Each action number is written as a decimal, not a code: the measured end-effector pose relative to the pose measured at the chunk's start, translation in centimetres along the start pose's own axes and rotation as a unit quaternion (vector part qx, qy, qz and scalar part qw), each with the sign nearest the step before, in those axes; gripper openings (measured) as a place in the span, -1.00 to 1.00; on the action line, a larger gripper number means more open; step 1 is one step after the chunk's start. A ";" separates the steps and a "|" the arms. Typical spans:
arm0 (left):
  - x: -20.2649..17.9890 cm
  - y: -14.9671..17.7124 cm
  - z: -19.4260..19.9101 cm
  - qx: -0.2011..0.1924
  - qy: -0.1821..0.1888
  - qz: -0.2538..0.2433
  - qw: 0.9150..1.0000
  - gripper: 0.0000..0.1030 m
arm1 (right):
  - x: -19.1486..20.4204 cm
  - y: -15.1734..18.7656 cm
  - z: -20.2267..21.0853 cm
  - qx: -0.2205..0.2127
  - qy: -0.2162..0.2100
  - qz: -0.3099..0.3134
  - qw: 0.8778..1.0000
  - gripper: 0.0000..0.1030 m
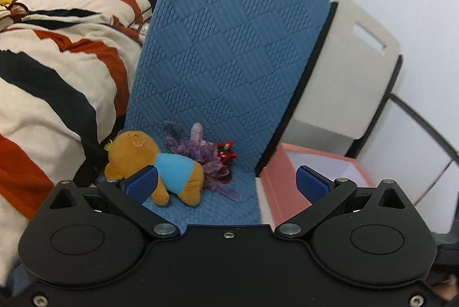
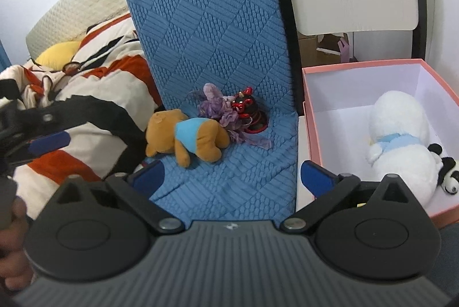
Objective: Organize objects
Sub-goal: 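Withdraw both grippers from the box toward the remaining toys, then grasp purple trinket with left gripper while right gripper grasps red figure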
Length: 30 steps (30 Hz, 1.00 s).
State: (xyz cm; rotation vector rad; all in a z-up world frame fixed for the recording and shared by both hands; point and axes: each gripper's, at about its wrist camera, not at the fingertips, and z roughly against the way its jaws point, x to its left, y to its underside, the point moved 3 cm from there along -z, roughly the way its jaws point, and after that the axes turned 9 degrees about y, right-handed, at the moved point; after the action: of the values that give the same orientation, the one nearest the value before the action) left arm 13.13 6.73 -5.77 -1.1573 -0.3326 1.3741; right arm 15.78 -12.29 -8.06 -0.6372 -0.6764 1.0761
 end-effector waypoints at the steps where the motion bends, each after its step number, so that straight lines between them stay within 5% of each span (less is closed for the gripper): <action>1: 0.6 0.3 -1.0 0.008 -0.002 -0.001 1.000 0.99 | -0.2 0.1 -0.6 0.000 -0.003 -0.002 1.000 1.00; 14: 5.9 2.6 -11.7 0.035 -0.035 -0.030 0.998 0.99 | -0.6 -0.6 -7.5 -0.028 -0.018 0.008 0.999 0.97; 22: 7.6 1.1 -16.6 0.076 -0.007 -0.016 0.997 0.99 | -0.4 -3.2 -11.0 -0.005 -0.034 -0.007 0.999 0.96; 27: 8.3 0.2 -18.8 0.090 0.018 -0.008 0.996 0.99 | -0.4 -5.2 -14.4 0.015 -0.040 -0.016 0.999 0.53; 30: 8.7 -0.3 -20.5 0.099 0.029 -0.011 0.995 0.98 | -0.6 -6.1 -17.6 0.037 -0.044 -0.036 0.998 0.50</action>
State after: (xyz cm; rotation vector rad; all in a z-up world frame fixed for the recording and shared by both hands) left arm 31.36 5.32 -18.50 -1.0236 -0.1629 1.3204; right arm 32.38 -17.36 -14.79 -0.5010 -0.7267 1.0610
